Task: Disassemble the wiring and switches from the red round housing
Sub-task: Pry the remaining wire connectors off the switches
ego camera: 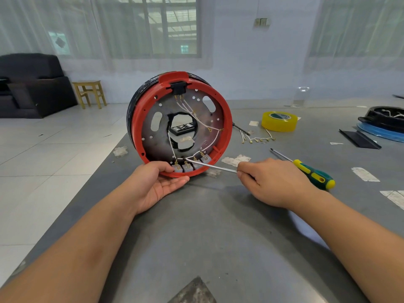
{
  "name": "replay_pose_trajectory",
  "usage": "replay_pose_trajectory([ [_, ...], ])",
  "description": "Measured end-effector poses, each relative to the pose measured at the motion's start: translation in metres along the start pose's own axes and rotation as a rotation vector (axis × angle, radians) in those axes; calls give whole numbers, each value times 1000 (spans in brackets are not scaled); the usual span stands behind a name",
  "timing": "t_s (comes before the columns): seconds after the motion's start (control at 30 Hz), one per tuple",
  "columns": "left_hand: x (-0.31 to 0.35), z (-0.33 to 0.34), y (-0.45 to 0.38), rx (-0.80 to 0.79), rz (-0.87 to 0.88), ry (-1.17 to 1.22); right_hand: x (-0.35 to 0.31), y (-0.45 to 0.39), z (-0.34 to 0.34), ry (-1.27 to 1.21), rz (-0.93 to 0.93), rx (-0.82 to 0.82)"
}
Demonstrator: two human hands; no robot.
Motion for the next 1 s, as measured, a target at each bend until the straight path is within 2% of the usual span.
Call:
replay_pose_trajectory([
  [0.5, 0, 5, 0, 25, 29, -124, -9, 0, -3, 8, -40, 55],
  [1.0, -1, 8, 0, 12, 85, -154, -8, 0, -3, -30, -38, 34],
])
Point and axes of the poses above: each hand's wrist, its own y-axis away from the middle knuckle, its own z-axis out of the palm, x = y × z, the point moved 4 cm from there along -y, towards the middle knuckle, and after that the axes turned 2 degrees about -z, right-handed, at the moved point
